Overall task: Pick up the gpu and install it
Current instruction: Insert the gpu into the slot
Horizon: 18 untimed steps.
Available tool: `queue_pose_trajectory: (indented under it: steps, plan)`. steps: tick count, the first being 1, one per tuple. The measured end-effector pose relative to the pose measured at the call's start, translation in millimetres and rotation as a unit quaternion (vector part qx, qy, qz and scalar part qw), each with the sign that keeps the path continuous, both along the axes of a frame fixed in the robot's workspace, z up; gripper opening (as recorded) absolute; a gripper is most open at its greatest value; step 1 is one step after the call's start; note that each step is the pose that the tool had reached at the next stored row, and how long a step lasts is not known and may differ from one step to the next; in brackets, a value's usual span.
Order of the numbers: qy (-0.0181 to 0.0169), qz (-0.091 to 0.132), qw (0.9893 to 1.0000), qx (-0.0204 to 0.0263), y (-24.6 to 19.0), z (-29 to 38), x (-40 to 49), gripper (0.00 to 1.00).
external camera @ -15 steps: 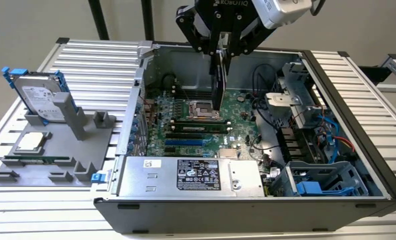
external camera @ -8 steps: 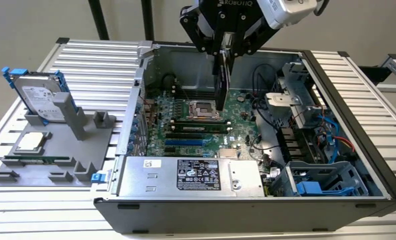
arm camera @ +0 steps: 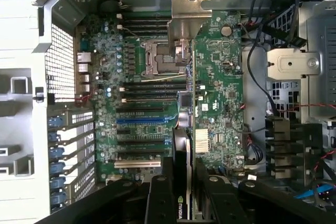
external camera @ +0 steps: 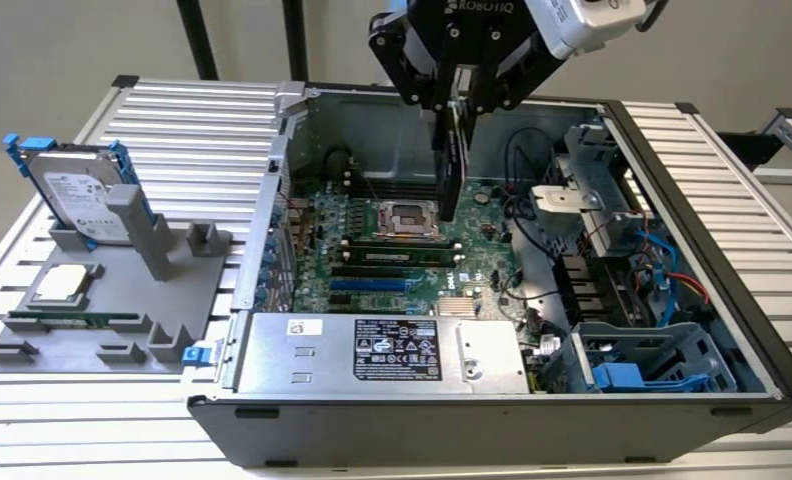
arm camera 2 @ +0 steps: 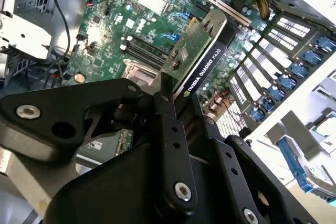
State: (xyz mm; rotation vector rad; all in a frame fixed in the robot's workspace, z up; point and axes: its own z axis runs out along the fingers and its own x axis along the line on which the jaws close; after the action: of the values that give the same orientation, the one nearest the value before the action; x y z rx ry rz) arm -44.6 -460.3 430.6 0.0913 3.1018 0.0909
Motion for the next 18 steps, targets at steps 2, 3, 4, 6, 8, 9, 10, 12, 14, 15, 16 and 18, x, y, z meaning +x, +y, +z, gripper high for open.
queue_pose_trajectory:
  steps: [2,3,4,6,8,9,10,12,14,15,16,18]
  plan:
    - [0.0,0.0,1.0,0.0,0.0,0.0,1.6,0.0]
    - [0.0,0.0,1.0,-0.0001,0.0,0.0,2.0,0.0]
    - [0.0,0.0,1.0,-0.0001,0.0,0.0,2.0,0.0]
    - [0.0,0.0,1.0,0.0,0.0,0.0,2.2,0.0]
    - [0.0,0.0,1.0,-0.0002,0.0,0.0,2.2,0.0]
    - [0.0,0.0,1.0,-0.0002,0.0,0.0,2.2,0.0]
    - [0.0,0.0,1.0,-0.0002,0.0,0.0,2.2,0.0]
    - [0.0,0.0,1.0,-0.0002,0.0,0.0,2.2,0.0]
    - [0.0,0.0,1.0,-0.0006,0.0,0.0,2.1,0.0]
    - [0.0,0.0,1.0,-0.0007,0.0,0.0,2.2,0.0]
    - [0.0,0.0,1.0,-0.0007,0.0,0.0,2.1,0.0]
    - [0.0,0.0,1.0,-0.0007,0.0,0.0,2.2,0.0]
